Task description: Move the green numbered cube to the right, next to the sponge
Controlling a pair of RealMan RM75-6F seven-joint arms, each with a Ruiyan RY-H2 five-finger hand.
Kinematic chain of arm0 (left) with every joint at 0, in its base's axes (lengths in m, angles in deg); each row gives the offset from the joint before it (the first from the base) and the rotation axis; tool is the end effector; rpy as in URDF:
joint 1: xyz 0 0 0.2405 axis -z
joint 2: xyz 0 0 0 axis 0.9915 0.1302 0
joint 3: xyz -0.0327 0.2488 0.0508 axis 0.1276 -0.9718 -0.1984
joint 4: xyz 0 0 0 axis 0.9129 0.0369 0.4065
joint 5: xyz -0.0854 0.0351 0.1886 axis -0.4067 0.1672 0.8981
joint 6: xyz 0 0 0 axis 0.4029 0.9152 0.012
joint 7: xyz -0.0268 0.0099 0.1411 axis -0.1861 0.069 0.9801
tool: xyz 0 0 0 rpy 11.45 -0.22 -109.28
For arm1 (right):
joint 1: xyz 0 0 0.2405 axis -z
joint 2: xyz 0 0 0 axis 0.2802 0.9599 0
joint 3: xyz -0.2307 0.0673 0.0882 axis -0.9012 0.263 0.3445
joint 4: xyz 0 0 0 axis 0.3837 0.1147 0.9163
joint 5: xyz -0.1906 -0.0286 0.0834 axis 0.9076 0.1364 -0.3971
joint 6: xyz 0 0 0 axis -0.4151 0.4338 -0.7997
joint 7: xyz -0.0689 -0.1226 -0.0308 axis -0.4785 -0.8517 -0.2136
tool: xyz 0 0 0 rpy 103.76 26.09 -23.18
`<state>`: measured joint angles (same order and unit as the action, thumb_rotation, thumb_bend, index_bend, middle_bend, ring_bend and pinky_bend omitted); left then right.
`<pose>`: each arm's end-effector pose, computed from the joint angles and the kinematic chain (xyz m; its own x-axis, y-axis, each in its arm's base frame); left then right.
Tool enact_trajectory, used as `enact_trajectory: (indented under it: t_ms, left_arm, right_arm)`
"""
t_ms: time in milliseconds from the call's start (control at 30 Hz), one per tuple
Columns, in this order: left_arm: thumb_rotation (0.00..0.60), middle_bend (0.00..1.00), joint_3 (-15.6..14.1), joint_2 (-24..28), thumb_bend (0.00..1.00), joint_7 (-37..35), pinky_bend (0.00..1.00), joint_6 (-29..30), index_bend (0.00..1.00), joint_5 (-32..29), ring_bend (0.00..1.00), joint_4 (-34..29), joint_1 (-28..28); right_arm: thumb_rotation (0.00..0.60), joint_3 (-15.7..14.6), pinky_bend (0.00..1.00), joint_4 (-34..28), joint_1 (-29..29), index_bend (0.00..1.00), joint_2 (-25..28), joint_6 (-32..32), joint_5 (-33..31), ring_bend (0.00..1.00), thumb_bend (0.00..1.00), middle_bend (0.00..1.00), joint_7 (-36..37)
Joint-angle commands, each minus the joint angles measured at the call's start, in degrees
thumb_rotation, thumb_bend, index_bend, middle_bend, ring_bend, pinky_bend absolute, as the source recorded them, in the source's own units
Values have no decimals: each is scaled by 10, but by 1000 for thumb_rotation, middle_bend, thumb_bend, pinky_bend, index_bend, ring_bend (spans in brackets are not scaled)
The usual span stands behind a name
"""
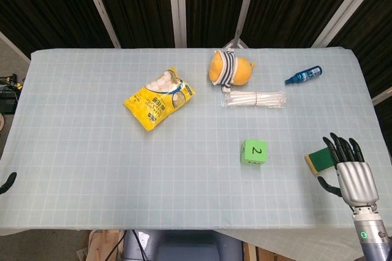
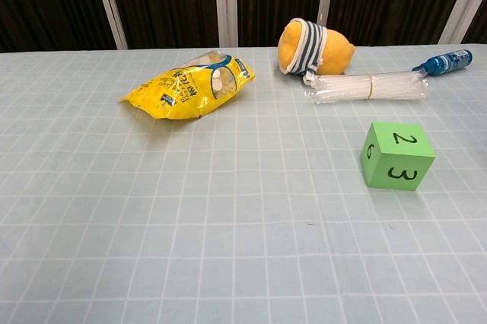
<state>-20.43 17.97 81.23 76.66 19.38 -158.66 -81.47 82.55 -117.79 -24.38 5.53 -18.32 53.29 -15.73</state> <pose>-0.3210 0.1637 0.1979 0.3953 -0.1063 0.9124 0.9185 0.0541 -0.3917 -0.2924 -0.2053 0.1494 0.4741 -0.0160 0.8803 -0.8787 -0.0709 0.4720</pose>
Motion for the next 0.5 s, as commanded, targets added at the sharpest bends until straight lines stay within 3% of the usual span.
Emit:
enact_trajectory:
  t_ms: [33, 267, 367, 500]
  left_arm:
    - [600, 0, 0, 1, 369, -2, 0, 1, 46, 0, 0, 0, -1]
    - [600, 0, 1, 1, 369, -5, 0, 0, 46, -1, 0, 1, -1]
    - [600, 0, 1, 1, 370, -4, 0, -2, 46, -1, 0, 1, 0]
    - [600, 0, 1, 0, 369, -1, 0, -5, 46, -3, 0, 0, 1]
  right_arm:
    - [600, 12, 136, -32, -37, 92, 30, 58, -18, 215, 257, 172, -35]
    - [600, 22, 452, -93, -79, 182, 67, 137, -68, 541, 273, 508, -73]
    - [600, 24, 569, -110, -96, 207, 76, 164, -85, 671, 402, 648, -87]
    - [600, 21, 663, -136, -114, 239, 77, 180, -90, 814, 665, 810, -128]
